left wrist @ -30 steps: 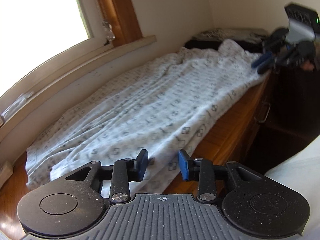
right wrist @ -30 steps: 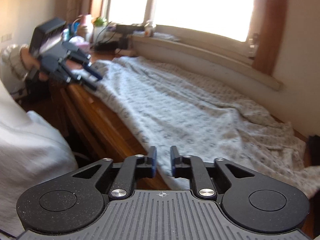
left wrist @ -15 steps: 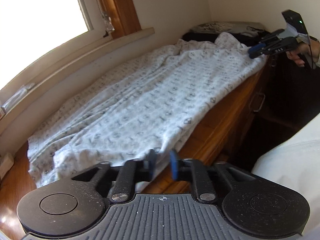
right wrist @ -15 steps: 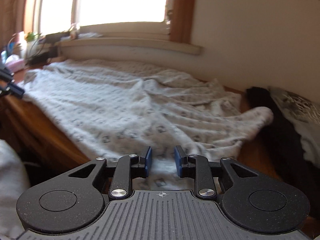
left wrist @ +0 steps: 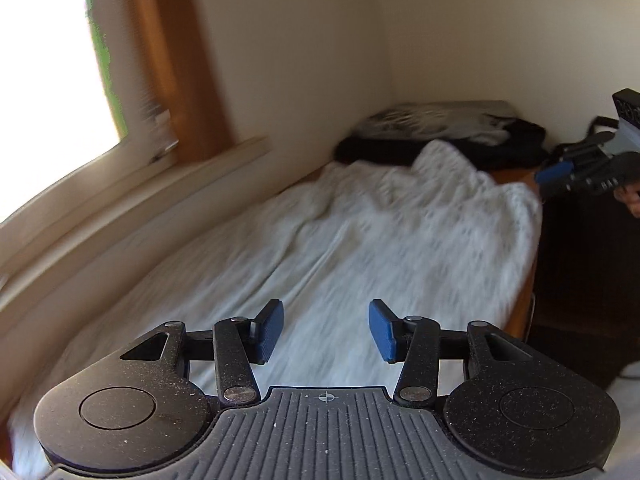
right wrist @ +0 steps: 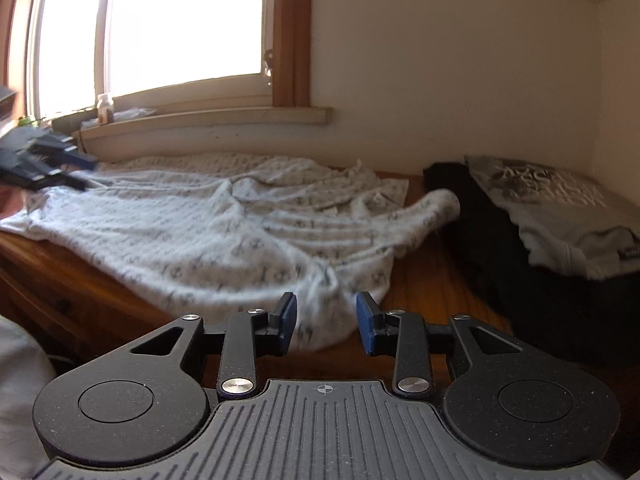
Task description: Fold clothes
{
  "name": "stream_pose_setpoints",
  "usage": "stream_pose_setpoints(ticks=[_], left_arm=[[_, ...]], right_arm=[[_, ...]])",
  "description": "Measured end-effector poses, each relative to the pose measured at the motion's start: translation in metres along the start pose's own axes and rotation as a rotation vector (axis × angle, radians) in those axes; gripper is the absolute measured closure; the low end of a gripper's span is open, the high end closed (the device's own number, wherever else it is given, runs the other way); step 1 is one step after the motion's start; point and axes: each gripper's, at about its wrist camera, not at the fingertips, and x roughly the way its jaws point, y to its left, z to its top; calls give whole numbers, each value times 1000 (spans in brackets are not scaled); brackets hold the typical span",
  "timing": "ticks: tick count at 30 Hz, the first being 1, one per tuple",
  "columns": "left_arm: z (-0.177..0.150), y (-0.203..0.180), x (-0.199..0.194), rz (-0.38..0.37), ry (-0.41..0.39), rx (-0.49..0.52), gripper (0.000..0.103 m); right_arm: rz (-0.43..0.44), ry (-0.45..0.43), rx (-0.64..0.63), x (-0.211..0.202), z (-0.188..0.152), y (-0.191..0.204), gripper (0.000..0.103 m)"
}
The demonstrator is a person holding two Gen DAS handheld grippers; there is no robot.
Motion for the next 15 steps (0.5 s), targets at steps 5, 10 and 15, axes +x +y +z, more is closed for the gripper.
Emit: stream_pose_setpoints(ticks=[5,10,15], left_arm=[[37,-52,64,-134,6,155,58],[56,-92,109,-222,19,321,58],[60,-104,134,-284,42,386,57]], right_arm=[[-14,0,-59,-9,-10,10,68],[11,-26,-46,-11,-14,11,66],[33,-44,-77,-11,-20,16,62]])
